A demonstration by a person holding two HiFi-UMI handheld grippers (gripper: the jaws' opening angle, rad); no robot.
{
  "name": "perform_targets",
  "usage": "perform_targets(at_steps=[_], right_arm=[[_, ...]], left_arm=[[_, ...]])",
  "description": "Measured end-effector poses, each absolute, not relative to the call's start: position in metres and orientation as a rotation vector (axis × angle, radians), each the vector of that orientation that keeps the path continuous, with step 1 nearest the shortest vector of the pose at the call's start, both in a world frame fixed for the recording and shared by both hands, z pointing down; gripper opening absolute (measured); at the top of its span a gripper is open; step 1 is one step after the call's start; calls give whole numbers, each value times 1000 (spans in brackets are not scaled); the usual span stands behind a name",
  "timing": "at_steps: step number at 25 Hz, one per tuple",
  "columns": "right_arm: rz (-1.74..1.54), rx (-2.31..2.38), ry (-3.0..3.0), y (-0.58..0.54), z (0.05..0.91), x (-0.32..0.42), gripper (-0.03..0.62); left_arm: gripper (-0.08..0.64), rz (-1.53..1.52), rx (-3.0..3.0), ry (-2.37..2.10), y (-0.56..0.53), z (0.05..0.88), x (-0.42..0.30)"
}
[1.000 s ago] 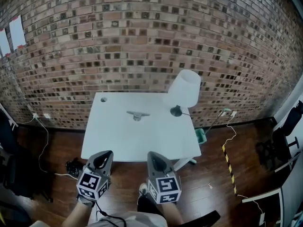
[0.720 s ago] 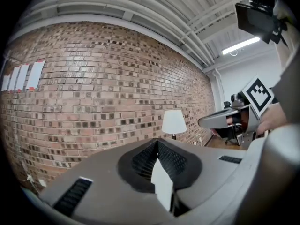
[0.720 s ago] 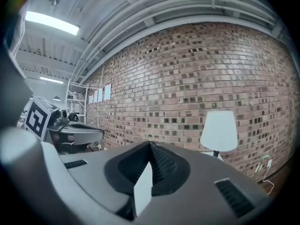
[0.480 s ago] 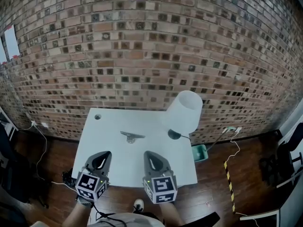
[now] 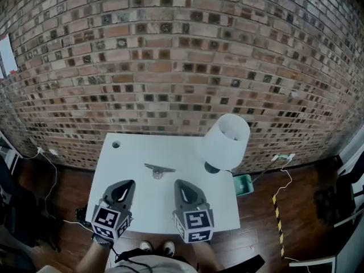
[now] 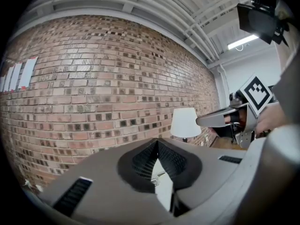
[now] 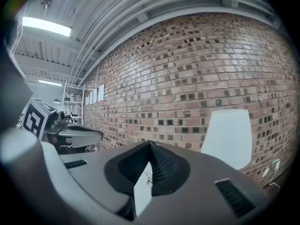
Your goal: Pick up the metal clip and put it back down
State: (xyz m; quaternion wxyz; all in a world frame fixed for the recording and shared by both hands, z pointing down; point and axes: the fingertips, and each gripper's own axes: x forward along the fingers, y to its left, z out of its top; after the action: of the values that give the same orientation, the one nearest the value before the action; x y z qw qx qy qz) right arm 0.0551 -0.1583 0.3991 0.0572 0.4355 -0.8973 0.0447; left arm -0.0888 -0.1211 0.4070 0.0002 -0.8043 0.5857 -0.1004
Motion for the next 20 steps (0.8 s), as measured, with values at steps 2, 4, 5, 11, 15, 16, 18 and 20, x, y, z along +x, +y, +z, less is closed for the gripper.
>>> perform_targets(at_steps=[2,4,5,11,15,16,18,20], right_arm=[[152,1335,-2708,-161,402,52,-17],[165,1345,-2698,-163,405,47,-17],[168,1351,-2695,-164,405,44,-17],[180,1387,-2675,-169,405,27,-17],[174,1408,-2649,-166,405,17,-17],[173,1415,-2642,-165,406,14,-17],[173,1429,-2627,-162,408,12,-17],[179,1445,-2611,-158,410,11,-17]], left_arm=[[0,-328,-2540,1828,-125,411,-93],[0,-342,-2553,1821,-128,418,-99],[0,-347,-2557,1817,-130,418,-102],[0,-356,-2573,1801,-139,422,-124],[0,-415,-2597,1745,-146,434,-135],[0,-439,-2602,1716,-149,438,-136],[5,-502,-2601,1654,-157,449,-139],[30,-580,-2590,1588,-167,463,-143]])
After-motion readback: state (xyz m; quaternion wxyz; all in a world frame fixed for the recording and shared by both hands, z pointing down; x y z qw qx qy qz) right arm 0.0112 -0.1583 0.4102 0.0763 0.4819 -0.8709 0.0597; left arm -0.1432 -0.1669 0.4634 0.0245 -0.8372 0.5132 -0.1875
